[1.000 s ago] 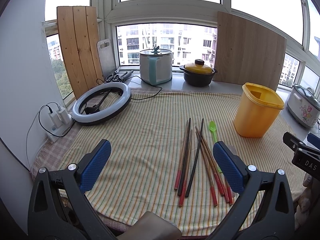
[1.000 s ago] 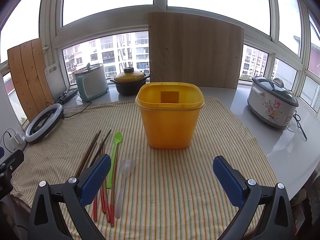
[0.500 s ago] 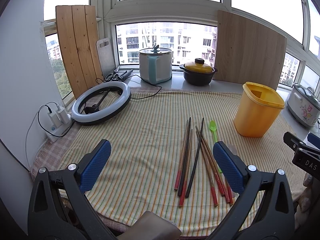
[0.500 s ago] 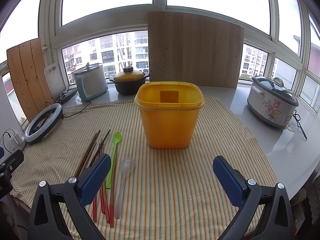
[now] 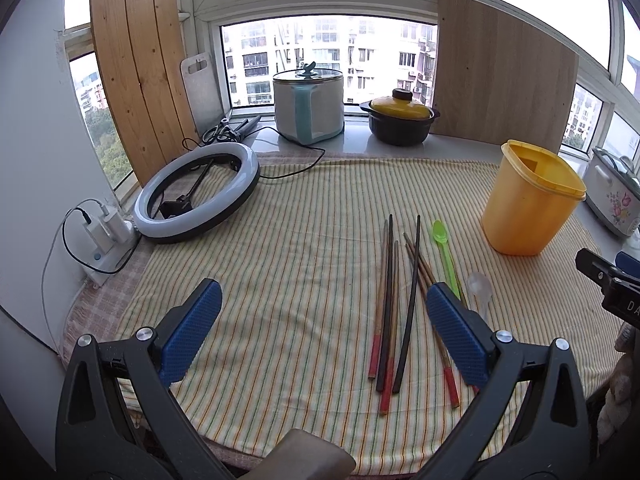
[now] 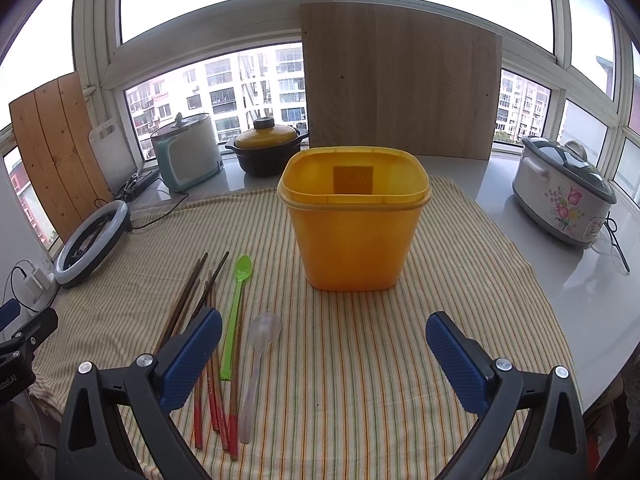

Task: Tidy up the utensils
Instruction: 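Grasp a wooden chopstick with the left tool while the right tool grasps the clear spoon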

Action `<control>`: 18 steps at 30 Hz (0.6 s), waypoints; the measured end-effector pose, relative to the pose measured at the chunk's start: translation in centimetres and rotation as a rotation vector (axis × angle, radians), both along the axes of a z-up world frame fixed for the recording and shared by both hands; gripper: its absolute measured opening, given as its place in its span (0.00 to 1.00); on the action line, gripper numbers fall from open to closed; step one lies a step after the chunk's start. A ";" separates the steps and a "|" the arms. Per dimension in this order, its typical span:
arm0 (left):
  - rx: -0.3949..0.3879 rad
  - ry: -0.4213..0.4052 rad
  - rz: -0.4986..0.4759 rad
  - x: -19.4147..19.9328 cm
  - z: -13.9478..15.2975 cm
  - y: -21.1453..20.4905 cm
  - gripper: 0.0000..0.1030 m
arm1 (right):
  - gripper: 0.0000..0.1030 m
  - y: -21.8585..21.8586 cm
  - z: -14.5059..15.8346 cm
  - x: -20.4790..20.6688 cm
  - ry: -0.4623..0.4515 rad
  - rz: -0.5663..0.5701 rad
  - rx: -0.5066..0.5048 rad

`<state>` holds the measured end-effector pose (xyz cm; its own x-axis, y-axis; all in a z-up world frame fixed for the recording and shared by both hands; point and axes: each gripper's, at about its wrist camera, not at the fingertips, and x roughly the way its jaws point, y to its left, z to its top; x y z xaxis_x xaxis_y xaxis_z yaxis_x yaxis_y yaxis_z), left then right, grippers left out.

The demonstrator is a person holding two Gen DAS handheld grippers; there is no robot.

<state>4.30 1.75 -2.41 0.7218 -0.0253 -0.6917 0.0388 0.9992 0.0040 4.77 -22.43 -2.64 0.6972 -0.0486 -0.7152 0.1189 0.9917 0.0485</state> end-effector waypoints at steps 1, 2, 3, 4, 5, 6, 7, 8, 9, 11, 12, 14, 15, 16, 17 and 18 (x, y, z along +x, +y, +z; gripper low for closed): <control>-0.013 0.024 -0.014 0.4 -0.4 0.3 1.00 | 1.00 -0.1 -0.3 0.2 0.009 0.015 0.010; -0.027 0.050 -0.028 0.9 -0.9 0.6 1.00 | 1.00 -0.1 -0.7 0.4 0.019 0.032 0.025; -0.034 0.074 -0.034 1.4 -1.4 0.7 0.97 | 0.99 -0.1 -1.1 0.8 0.032 0.051 0.041; -0.036 0.096 -0.038 1.8 -1.9 0.9 0.95 | 0.98 -0.2 -1.5 1.1 0.039 0.070 0.057; -0.039 0.120 -0.045 2.3 -2.5 1.0 0.94 | 0.95 -0.3 -2.0 1.3 0.043 0.092 0.082; -0.044 0.146 -0.050 2.8 -3.1 1.1 0.91 | 0.93 -0.4 -2.6 1.7 0.054 0.109 0.107; -0.054 0.171 -0.059 3.2 -3.7 1.3 0.87 | 0.91 -0.4 -3.2 2.2 0.072 0.115 0.129; -0.068 0.195 -0.070 3.6 -4.3 1.3 0.85 | 0.86 -0.4 -3.8 2.7 0.090 0.121 0.144; -0.087 0.218 -0.081 4.1 -4.8 1.4 0.83 | 0.78 -0.3 -4.5 3.3 0.115 0.131 0.148; -0.115 0.246 -0.115 4.7 -5.7 1.3 0.83 | 0.66 0.0 -5.6 4.4 0.168 0.152 0.158; -0.113 0.263 -0.124 5.1 -6.1 1.2 0.83 | 0.66 0.2 -6.1 4.9 0.184 0.174 0.176; -0.111 0.284 -0.123 5.9 -6.8 0.9 0.83 | 0.65 0.5 -7.3 5.9 0.223 0.188 0.181; -0.105 0.295 -0.115 6.3 -7.1 0.9 0.83 | 0.64 0.6 -7.9 6.2 0.245 0.189 0.184; -0.095 0.301 -0.109 6.8 -7.5 0.9 0.83 | 0.62 0.7 -8.4 6.5 0.262 0.191 0.192; -0.091 0.307 -0.108 7.2 -7.8 0.9 0.83 | 0.59 0.8 -8.9 6.8 0.279 0.196 0.204; -0.095 0.316 -0.109 7.5 -8.0 1.0 0.82 | 0.58 0.9 -9.4 7.1 0.295 0.202 0.216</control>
